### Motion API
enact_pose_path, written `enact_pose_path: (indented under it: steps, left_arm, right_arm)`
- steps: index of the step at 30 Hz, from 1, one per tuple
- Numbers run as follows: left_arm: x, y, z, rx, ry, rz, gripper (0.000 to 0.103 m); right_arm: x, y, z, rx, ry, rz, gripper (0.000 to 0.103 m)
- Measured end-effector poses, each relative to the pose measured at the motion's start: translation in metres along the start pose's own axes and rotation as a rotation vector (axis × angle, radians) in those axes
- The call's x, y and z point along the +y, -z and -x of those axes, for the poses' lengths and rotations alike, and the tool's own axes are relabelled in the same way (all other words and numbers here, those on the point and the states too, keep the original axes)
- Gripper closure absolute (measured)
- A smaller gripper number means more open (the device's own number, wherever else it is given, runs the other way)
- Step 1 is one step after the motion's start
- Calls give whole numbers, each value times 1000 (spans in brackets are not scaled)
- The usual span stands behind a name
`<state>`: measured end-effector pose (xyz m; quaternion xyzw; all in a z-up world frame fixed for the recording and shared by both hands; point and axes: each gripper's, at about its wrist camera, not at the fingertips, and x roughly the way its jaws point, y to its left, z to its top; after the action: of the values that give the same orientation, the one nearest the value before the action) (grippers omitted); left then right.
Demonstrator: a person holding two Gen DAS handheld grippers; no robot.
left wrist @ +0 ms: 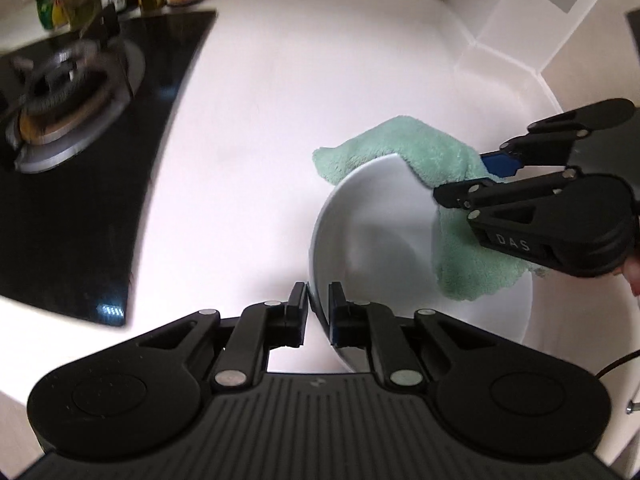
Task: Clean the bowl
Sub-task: 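Rub the cloth around the bowl's outer wall with the right gripper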
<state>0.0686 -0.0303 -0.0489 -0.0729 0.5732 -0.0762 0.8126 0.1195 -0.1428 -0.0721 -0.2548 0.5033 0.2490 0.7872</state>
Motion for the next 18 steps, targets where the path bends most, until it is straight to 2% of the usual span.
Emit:
enact_pose_path:
  steps: [2, 3, 5, 7, 8, 10, 13, 16, 17, 18]
  left_arm:
    - [4, -4, -9, 12, 27, -22, 93]
    - [4, -6, -12, 13, 31, -47, 93]
    - [0, -10, -15, -2, 8, -114, 94]
    - [-6, -11, -16, -33, -34, -187, 94]
    - [-7, -11, -16, -44, -49, -213, 94]
    - [-7, -13, -18, -54, -43, -247, 94]
    - [-6, -16, -21, -63, -39, -273, 94]
    - [1, -21, -23, -78, -39, -259, 92]
    - [2, -24, -24, -80, -36, -248, 92]
    - [3, -26, -24, -84, -36, -238, 93]
  right_arm:
    - [5, 9, 4, -4, 2, 40, 83]
    - [11, 13, 5, -14, 8, 141, 82]
    - [27, 22, 7, -37, 19, 429, 78]
    - [40, 28, 5, -65, 19, 764, 77]
    - [41, 25, 3, -83, 5, 875, 77]
    - [43, 14, 2, -119, -45, 1000, 77]
    - [50, -9, 1, -183, -166, 1058, 77]
    - [57, -27, -9, -159, -272, 1029, 78]
    - [54, -30, -10, -150, -267, 982, 79]
    - [47, -35, -12, -133, -249, 874, 81]
